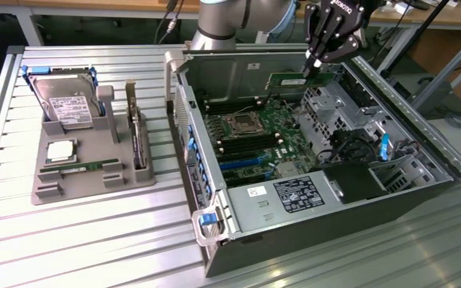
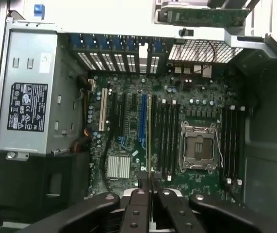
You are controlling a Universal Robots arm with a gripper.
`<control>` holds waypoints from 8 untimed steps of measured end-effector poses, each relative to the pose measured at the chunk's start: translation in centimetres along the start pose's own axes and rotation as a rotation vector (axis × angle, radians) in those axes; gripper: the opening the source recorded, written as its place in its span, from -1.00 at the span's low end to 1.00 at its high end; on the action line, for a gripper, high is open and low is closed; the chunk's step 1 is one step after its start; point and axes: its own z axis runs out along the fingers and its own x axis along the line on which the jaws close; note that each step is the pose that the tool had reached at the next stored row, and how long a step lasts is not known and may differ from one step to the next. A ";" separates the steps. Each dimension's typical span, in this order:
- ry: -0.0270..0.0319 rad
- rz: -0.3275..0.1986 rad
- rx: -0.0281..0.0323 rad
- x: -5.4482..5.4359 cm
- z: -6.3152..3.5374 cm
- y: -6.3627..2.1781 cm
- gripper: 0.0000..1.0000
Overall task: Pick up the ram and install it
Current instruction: 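Pick up the ram and move it above insertion slot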
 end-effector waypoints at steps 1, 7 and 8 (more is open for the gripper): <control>-0.0002 0.000 0.0000 0.0 0.01 0.00 -0.76; -0.0227 0.001 0.0828 0.0 0.06 0.01 -0.76; -0.0517 -0.002 0.0847 0.0 0.08 0.00 -0.76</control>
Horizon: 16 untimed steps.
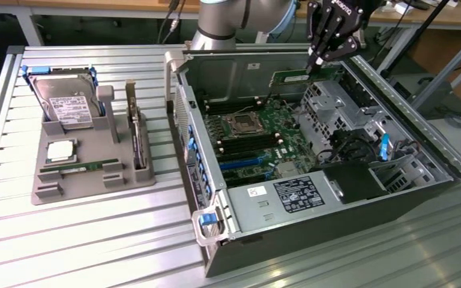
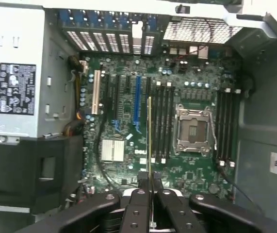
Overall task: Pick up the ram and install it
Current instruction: 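Pick up the ram and move it above insertion slot, then insert the ram into the slot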
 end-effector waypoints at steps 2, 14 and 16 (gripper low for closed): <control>-0.0391 -0.002 0.0026 0.0 0.00 0.00 -0.76; -0.0533 -0.003 0.0035 0.0 0.08 -0.01 -0.76; -0.0526 -0.003 0.0035 0.0 0.23 -0.02 -0.76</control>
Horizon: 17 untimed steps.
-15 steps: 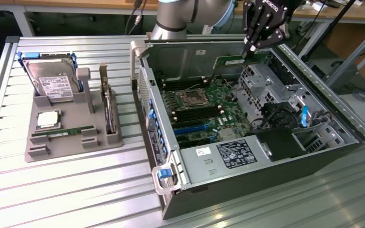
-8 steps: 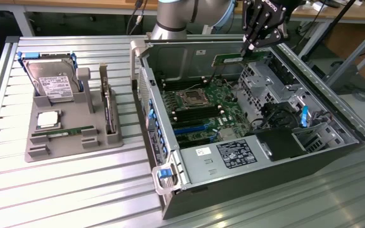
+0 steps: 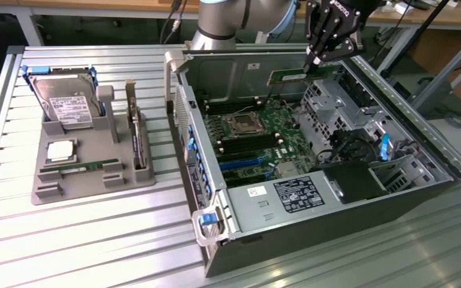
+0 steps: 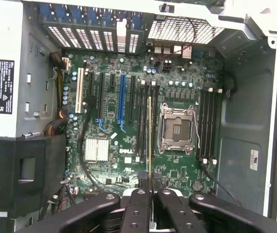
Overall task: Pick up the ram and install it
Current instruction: 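Insert the ram into the slot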
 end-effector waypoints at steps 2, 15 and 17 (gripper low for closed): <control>-0.0001 0.000 0.0000 0.0 0.31 -0.01 -0.76; 0.0000 0.000 -0.0008 0.2 2.42 -0.20 -0.76; -0.0001 0.000 -0.0008 0.2 2.73 -0.22 -0.76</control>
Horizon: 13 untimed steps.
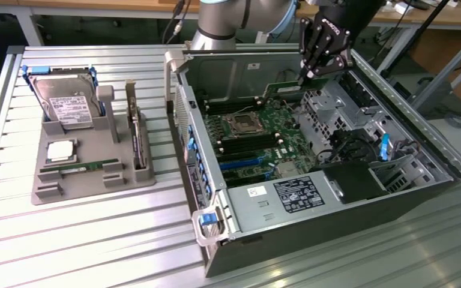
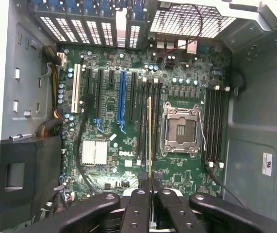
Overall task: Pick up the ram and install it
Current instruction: 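Insert the ram into the slot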
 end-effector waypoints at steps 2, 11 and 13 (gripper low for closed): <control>0.0000 0.000 0.0000 0.0 0.28 -0.02 -0.76; -0.0002 0.000 0.0000 0.1 1.21 -0.07 -0.76; -0.0003 0.000 0.0000 0.1 1.34 -0.08 -0.76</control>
